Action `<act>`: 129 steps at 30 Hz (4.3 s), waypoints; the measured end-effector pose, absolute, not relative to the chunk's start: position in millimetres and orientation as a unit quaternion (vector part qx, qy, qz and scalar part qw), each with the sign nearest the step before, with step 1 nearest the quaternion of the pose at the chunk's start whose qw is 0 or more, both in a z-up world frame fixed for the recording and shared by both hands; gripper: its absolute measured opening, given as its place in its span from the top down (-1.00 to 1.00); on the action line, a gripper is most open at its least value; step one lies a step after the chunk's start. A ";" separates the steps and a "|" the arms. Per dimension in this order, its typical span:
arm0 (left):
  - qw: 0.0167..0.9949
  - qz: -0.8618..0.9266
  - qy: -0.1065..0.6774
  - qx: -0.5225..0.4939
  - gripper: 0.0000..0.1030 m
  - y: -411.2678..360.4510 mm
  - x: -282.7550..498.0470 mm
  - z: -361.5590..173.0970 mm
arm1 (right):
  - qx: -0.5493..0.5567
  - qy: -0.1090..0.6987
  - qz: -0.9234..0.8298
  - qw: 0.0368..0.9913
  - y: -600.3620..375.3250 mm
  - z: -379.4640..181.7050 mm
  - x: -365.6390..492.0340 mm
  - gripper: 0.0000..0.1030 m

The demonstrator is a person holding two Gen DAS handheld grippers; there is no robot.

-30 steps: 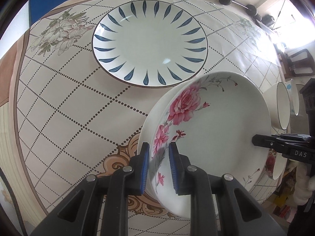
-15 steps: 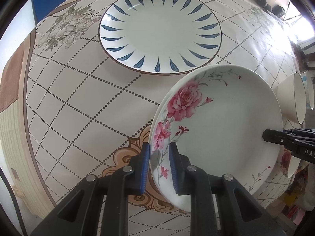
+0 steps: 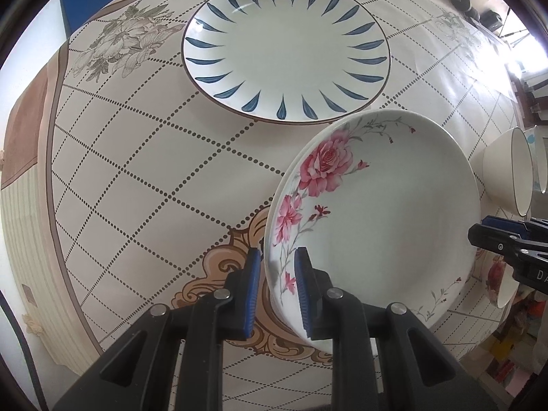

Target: Organize plates and bowls

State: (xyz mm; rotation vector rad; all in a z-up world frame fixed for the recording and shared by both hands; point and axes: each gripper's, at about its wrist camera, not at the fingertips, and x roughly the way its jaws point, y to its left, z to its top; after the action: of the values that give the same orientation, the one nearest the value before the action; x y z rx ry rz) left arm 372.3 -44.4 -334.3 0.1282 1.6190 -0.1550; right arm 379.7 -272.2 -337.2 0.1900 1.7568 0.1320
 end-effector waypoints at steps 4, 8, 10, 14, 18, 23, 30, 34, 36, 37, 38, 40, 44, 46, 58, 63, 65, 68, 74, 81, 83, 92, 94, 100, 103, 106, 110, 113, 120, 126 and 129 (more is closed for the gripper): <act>0.694 -0.062 0.716 0.047 0.64 -41.4 372.0 -320.8 | 0.088 0.763 0.072 0.636 -269.4 -323.8 382.8 0.23; 0.708 -0.050 0.704 0.029 0.56 -35.6 386.6 -305.5 | 0.086 0.749 0.079 0.652 -262.5 -307.9 398.2 -0.26; 0.719 -0.038 0.694 0.028 0.36 -33.4 401.0 -300.1 | 0.090 0.740 0.089 0.661 -259.9 -302.4 411.9 -0.69; 0.731 -0.028 0.681 0.034 0.18 -29.7 431.3 -295.2 | 0.104 0.727 0.100 0.671 -251.9 -297.6 448.8 -0.77; 0.738 -0.018 0.674 0.029 -0.62 -21.8 461.5 -296.2 | 0.117 0.721 0.096 0.676 -250.5 -301.6 484.0 -0.82; 0.746 -0.019 0.665 0.019 -0.68 -15.9 494.0 -304.4 | 0.142 0.719 0.088 0.675 -243.0 -316.3 523.4 -0.82; 0.740 -0.005 0.672 0.032 -0.68 -6.9 524.3 -330.0 | 0.147 0.733 0.087 0.659 -217.5 -350.2 562.1 -0.82; 0.732 0.002 0.680 0.033 -0.68 -1.3 533.9 -343.9 | 0.153 0.738 0.085 0.652 -209.3 -366.7 574.0 -0.82; 0.729 0.003 0.684 0.032 -0.68 1.0 537.5 -349.6 | 0.153 0.742 0.086 0.647 -205.3 -372.9 579.0 -0.82; 0.726 0.003 0.687 0.030 -0.68 2.1 538.7 -353.1 | 0.153 0.743 0.085 0.646 -203.8 -375.9 580.9 -0.82; 0.724 0.001 0.689 0.027 -0.68 3.4 539.7 -355.8 | 0.153 0.744 0.084 0.645 -203.0 -378.4 583.8 -0.82; 0.720 -0.003 0.694 0.024 -0.68 4.1 542.1 -359.4 | 0.152 0.747 0.085 0.641 -201.4 -382.2 587.0 -0.82; 0.717 -0.017 0.697 0.008 -0.67 4.3 547.3 -362.8 | 0.156 0.750 0.085 0.637 -201.4 -387.0 591.2 -0.82; 0.715 -0.024 0.699 0.001 -0.56 4.5 550.0 -363.8 | 0.162 0.750 0.088 0.635 -200.8 -389.1 592.8 -0.82; 0.702 -0.068 0.709 -0.022 -0.29 -0.7 560.7 -370.1 | 0.189 0.752 0.110 0.622 -201.9 -394.3 597.4 -0.73; 0.690 -0.086 0.717 -0.044 0.36 -3.1 566.7 -367.7 | 0.208 0.749 0.117 0.618 -207.3 -392.9 597.2 -0.35; 0.692 -0.084 0.716 -0.041 0.37 -5.3 567.8 -367.5 | 0.221 0.753 0.120 0.609 -210.0 -394.8 595.4 -0.20; 0.694 -0.082 0.715 -0.039 0.40 -3.6 566.7 -366.4 | 0.210 0.751 0.115 0.616 -209.3 -392.5 593.3 -0.06; 0.698 -0.072 0.711 -0.038 0.61 10.5 563.3 -361.4 | 0.181 0.757 0.099 0.620 -210.3 -393.1 590.1 0.64; 0.706 -0.065 0.704 -0.024 0.66 12.6 560.1 -354.8 | 0.189 0.752 0.094 0.625 -211.9 -392.1 588.5 0.67; 0.708 -0.066 0.702 -0.025 0.66 14.2 557.9 -354.3 | 0.193 0.750 0.093 0.626 -215.6 -390.8 588.1 0.68; 0.709 -0.065 0.702 -0.024 0.66 14.9 560.2 -344.8 | 0.203 0.748 0.084 0.627 -224.3 -382.8 588.2 0.71; 0.711 -0.066 0.700 -0.022 0.66 13.0 561.6 -342.3 | 0.206 0.747 0.084 0.626 -225.3 -381.3 588.0 0.72; 0.716 -0.066 0.694 -0.015 0.66 11.1 560.3 -331.8 | 0.215 0.745 0.087 0.626 -226.9 -374.8 587.6 0.72; 0.711 -0.094 0.696 -0.044 0.99 8.5 560.0 -325.6 | 0.224 0.744 0.094 0.623 -228.7 -371.4 587.3 0.79; 0.713 -0.109 0.692 -0.032 0.99 -13.8 556.5 -310.8 | 0.251 0.739 0.121 0.613 -222.3 -363.0 586.5 0.87; 0.716 -0.104 0.690 -0.004 0.96 -22.4 556.5 -309.7 | 0.188 0.761 0.061 0.618 -210.4 -377.7 589.2 0.79; 0.709 -0.096 0.697 -0.051 0.93 7.6 563.6 -317.2 | 0.208 0.760 0.071 0.612 -217.1 -388.4 584.8 0.81; 0.662 -0.086 0.732 -0.134 0.53 65.7 565.8 -359.6 | 0.190 0.762 0.102 0.610 -218.6 -389.5 583.9 0.83; 0.642 -0.131 0.738 -0.162 0.51 60.6 559.9 -379.0 | 0.201 0.769 0.110 0.597 -221.4 -394.9 582.8 0.80; 0.637 -0.145 0.741 -0.156 0.56 49.5 558.5 -377.8 | 0.197 0.769 0.113 0.597 -219.3 -395.9 583.5 0.79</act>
State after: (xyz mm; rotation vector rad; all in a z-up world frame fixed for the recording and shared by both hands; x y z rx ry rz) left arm 558.5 49.5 -377.8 -0.3572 1.6918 -0.3320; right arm 583.5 -219.3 -395.9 0.4580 1.7855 0.2627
